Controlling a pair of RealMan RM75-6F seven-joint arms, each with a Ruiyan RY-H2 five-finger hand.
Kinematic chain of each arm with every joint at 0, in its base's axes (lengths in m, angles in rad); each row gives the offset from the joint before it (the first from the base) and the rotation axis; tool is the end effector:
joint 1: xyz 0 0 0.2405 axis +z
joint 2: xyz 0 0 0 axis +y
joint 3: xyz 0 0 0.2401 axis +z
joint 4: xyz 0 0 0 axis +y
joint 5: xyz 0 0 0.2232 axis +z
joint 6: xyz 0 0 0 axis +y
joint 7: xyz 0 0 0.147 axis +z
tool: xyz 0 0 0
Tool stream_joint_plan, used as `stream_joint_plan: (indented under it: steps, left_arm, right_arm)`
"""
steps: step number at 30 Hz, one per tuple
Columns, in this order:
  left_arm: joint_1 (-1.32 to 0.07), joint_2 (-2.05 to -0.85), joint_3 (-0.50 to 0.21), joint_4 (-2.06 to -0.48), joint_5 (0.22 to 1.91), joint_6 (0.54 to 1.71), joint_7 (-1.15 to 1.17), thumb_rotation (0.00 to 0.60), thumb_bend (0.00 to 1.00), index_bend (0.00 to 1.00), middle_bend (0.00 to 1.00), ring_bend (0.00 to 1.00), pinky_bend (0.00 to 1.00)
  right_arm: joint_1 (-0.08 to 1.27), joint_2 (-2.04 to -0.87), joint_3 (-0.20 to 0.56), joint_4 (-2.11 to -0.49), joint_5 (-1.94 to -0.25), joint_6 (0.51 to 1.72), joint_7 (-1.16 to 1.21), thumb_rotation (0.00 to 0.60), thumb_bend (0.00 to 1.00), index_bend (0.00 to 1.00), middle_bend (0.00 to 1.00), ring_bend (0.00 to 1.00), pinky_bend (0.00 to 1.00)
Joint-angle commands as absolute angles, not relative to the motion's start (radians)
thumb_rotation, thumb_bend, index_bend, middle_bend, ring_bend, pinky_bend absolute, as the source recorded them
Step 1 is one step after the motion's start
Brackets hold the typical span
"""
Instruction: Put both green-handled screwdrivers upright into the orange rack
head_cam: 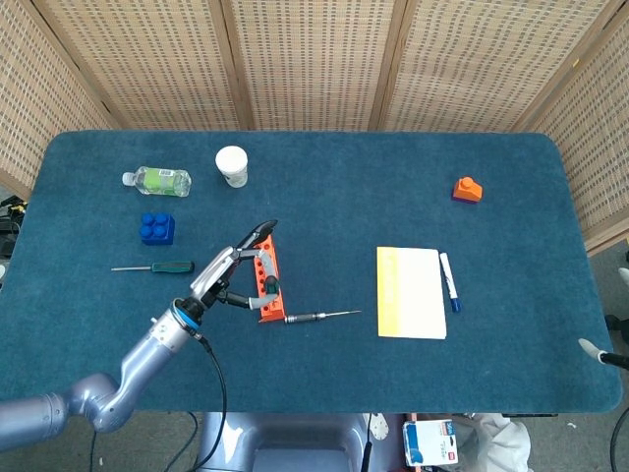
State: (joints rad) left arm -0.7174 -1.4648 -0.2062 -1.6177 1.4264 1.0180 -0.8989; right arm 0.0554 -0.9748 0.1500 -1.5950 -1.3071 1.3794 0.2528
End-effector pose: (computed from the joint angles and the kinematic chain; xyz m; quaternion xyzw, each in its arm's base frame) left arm -0.0841 0.3160 -0.0014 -0.4874 -0.6554 -0.5757 0.0372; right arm -0.3427 -0.1947 0.2040 0.4929 -0.4563 0.3944 0.6271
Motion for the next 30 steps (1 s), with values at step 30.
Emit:
stream_joint_plan:
  steps: [30]
  left_arm:
    - [-0.738, -1.576, -0.186, -1.476, 1.412, 0.981, -0.853, 0.6, 0.37, 0.65, 0.0, 0.0, 0.0]
  right_arm:
    - [0.063, -0.977, 0.15, -1.589, -1.297, 1.356, 0.253, 0.6, 0.0, 0.0, 0.0, 0.0, 0.0]
